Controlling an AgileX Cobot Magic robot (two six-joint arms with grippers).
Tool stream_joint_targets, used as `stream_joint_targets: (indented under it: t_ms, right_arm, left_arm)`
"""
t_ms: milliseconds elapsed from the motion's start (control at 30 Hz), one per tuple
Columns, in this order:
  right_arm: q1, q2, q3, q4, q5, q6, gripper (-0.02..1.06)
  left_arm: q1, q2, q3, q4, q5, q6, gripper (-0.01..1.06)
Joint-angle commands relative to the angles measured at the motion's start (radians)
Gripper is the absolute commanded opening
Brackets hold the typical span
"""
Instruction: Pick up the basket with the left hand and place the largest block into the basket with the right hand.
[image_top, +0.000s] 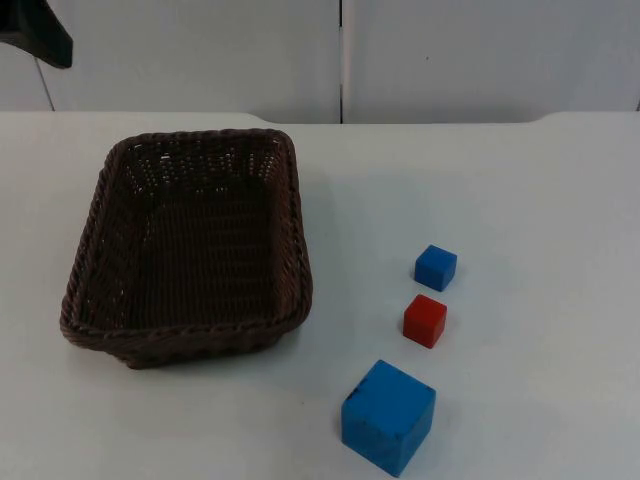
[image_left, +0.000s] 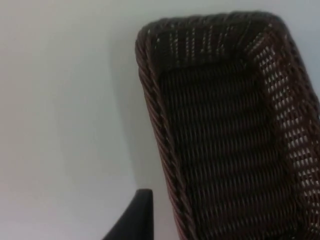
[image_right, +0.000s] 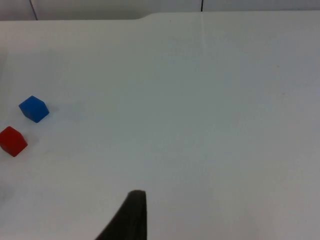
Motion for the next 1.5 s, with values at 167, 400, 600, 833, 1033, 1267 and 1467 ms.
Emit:
stream_joint_targets:
  t_ms: [167,400,600,833,1033,1267,1467]
  right_arm:
    - [-0.006,-0.003,-0.001,-0.005,-0.008,-0.008,1.04]
    - [-0.006,-0.003,-0.001,-0.005,-0.008,-0.008,1.04]
    - [-0.006,-0.003,-0.001,-0.005,-0.008,-0.008,1.04]
    - [-0.006,-0.003,-0.001,-0.005,-0.008,-0.008,1.04]
    - [-0.006,-0.003,-0.001,-0.005,-0.008,-0.008,1.04]
    - [-0.006,-0.003,-0.001,-0.005,-0.008,-0.008,1.04]
    - [-0.006,-0.003,-0.001,-0.005,-0.008,-0.008,1.04]
  left_arm:
    - [-0.007,0.166,-0.058,-0.015,-0.003,-0.004,1.05]
    - [-0.007,0.295,-0.119,-0.044,-0.003,-0.004,1.05]
    - [-0.007,0.386,-0.172,-0.057,0.011,-0.004,1.05]
    - [-0.007,0.471,-0.204,-0.062,0.003,-0.004,1.05]
    - [-0.007,0.573,-0.274,-0.064,0.034,-0.004,1.05]
    - [-0.007,0.659,-0.319,-0.066,0.029,-0.004,1.05]
    - [-0.007,0.733,-0.363,-0.086,0.030,-0.004,1.05]
